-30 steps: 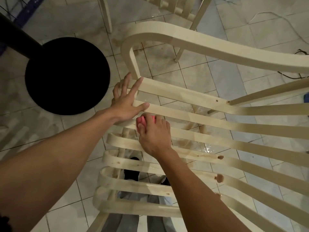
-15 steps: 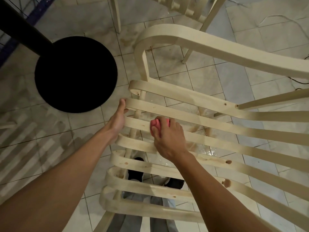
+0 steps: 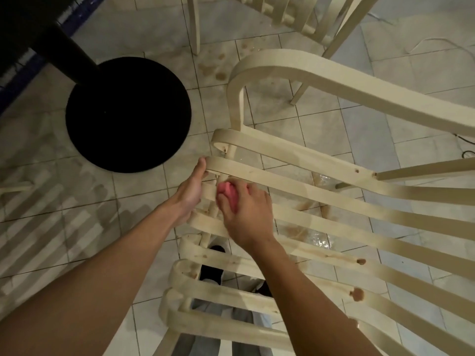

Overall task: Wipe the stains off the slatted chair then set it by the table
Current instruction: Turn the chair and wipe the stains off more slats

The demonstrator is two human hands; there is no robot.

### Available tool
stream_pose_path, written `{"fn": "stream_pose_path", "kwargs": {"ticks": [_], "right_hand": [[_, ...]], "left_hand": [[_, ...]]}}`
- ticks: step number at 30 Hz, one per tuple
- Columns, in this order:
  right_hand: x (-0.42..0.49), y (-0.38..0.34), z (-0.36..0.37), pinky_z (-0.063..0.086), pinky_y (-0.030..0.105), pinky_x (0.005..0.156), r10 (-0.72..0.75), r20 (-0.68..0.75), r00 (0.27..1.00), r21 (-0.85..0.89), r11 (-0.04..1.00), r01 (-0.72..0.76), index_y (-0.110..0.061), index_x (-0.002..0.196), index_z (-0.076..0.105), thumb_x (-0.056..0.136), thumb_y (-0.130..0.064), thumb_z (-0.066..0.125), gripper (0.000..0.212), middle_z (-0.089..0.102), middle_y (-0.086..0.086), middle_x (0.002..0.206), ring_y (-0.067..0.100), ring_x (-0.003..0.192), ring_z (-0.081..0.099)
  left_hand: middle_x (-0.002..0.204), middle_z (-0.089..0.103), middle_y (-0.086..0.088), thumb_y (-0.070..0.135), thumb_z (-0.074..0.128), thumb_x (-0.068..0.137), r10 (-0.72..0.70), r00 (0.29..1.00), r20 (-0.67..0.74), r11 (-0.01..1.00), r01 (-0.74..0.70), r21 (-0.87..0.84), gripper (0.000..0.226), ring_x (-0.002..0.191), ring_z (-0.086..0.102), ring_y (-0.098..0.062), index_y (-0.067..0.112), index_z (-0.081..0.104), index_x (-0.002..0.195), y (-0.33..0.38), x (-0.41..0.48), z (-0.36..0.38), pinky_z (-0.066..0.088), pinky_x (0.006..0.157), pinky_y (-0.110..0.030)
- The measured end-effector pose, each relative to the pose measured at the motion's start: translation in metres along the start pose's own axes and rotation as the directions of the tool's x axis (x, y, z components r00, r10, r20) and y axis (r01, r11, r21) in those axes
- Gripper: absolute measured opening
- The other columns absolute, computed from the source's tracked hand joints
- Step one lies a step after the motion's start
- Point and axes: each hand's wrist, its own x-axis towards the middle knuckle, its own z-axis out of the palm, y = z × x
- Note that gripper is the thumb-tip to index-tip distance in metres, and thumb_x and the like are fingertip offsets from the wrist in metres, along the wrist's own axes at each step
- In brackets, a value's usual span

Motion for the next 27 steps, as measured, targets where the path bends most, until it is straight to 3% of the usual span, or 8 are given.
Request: {"fn": "stream_pose_path", "kwargs": {"ticks": [3, 8, 11, 14, 17, 20, 24, 27], "right_hand": [[-0.013, 0.030, -0.018, 0.041, 0.045, 0.102, 0.031, -0.054, 0.998, 0.053, 0.998, -0.028, -0.029, 0.126, 0.058, 0.098, -0.040, 0.057, 0.030, 0.060, -0.002, 0.114, 0.018, 0.107, 0.052], [-0.027, 0.052, -0.038, 0.047, 0.030, 0.097, 0.052, -0.181, 0.982, 0.273, 0.962, 0.000, -0.032, 0.130, 0.059, 0.094, -0.024, 0.065, 0.037, 0.055, -0.008, 0.120, 0.010, 0.112, 0.051], [-0.014, 0.049, -0.044, 0.042, 0.024, 0.096, 0.119, -0.347, 0.930, 0.301, 0.953, -0.009, -0.029, 0.131, 0.059, 0.095, -0.022, 0.065, 0.038, 0.056, -0.006, 0.122, 0.011, 0.114, 0.051], [0.010, 0.045, -0.032, 0.042, 0.038, 0.101, 0.147, -0.362, 0.921, 0.215, 0.974, -0.071, -0.028, 0.126, 0.061, 0.096, -0.023, 0.061, 0.031, 0.058, -0.002, 0.124, 0.017, 0.116, 0.047], [0.028, 0.035, -0.013, 0.040, 0.044, 0.100, 0.070, -0.375, 0.924, 0.068, 0.997, -0.048, -0.025, 0.119, 0.063, 0.101, -0.029, 0.052, 0.021, 0.061, 0.001, 0.119, 0.022, 0.111, 0.049], [0.039, 0.013, -0.001, 0.037, 0.042, 0.102, 0.016, -0.331, 0.943, 0.008, 1.000, -0.014, -0.026, 0.119, 0.061, 0.104, -0.037, 0.043, 0.026, 0.061, 0.000, 0.118, 0.022, 0.112, 0.050], [0.054, -0.023, 0.006, 0.035, 0.043, 0.103, -0.083, -0.193, 0.978, -0.076, 0.995, 0.070, -0.025, 0.123, 0.058, 0.104, -0.038, 0.039, 0.030, 0.057, 0.006, 0.119, 0.028, 0.107, 0.049], [0.069, -0.043, 0.006, 0.032, 0.042, 0.104, -0.111, -0.032, 0.993, -0.215, 0.971, 0.102, -0.026, 0.127, 0.054, 0.102, -0.037, 0.041, 0.030, 0.051, 0.009, 0.125, 0.032, 0.112, 0.046]], "left_hand": [[0.159, 0.030, 0.010, 0.064, 0.017, 0.100, 0.011, 1.000, -0.017, 0.998, -0.010, 0.063, 0.060, 0.144, 0.031, -0.010, 0.041, 0.019, 0.155, 0.001, 0.001, 0.002, 0.024, 0.117, -0.035], [0.165, 0.007, 0.014, 0.060, 0.016, 0.102, 0.026, 1.000, -0.005, 0.996, -0.025, 0.082, 0.059, 0.150, 0.013, -0.009, 0.043, 0.000, 0.156, -0.001, 0.003, 0.004, 0.014, 0.121, -0.042], [0.165, 0.009, 0.014, 0.062, 0.012, 0.101, 0.020, 1.000, -0.003, 0.995, -0.019, 0.096, 0.061, 0.150, 0.013, -0.011, 0.041, 0.002, 0.157, 0.000, 0.002, 0.004, 0.012, 0.121, -0.040], [0.156, 0.024, 0.015, 0.063, 0.007, 0.100, -0.016, 1.000, 0.011, 0.997, 0.016, 0.070, 0.062, 0.144, 0.024, -0.009, 0.040, 0.008, 0.157, 0.005, -0.004, 0.006, 0.018, 0.115, -0.036], [0.122, 0.050, 0.017, 0.056, 0.004, 0.103, 0.003, 1.000, 0.000, 0.998, -0.003, 0.056, 0.052, 0.107, 0.052, 0.005, 0.043, 0.028, 0.146, 0.014, -0.011, 0.011, 0.039, 0.090, -0.019], [0.097, 0.051, 0.021, 0.052, 0.002, 0.104, 0.040, 0.999, 0.006, 0.996, -0.040, 0.078, 0.040, 0.061, 0.052, 0.025, 0.045, 0.034, 0.129, 0.018, -0.020, 0.016, 0.039, 0.053, 0.001], [0.144, 0.040, 0.019, 0.057, 0.000, 0.101, 0.074, 0.997, 0.026, 0.997, -0.075, 0.007, 0.058, 0.120, 0.042, 0.012, 0.041, 0.030, 0.149, 0.012, -0.014, 0.010, 0.031, 0.099, -0.017], [0.115, 0.055, 0.025, 0.058, -0.001, 0.101, 0.066, 0.998, 0.012, 0.998, -0.066, -0.007, 0.060, 0.088, 0.052, 0.021, 0.042, 0.041, 0.141, 0.013, -0.015, 0.009, 0.040, 0.069, -0.006]]}}
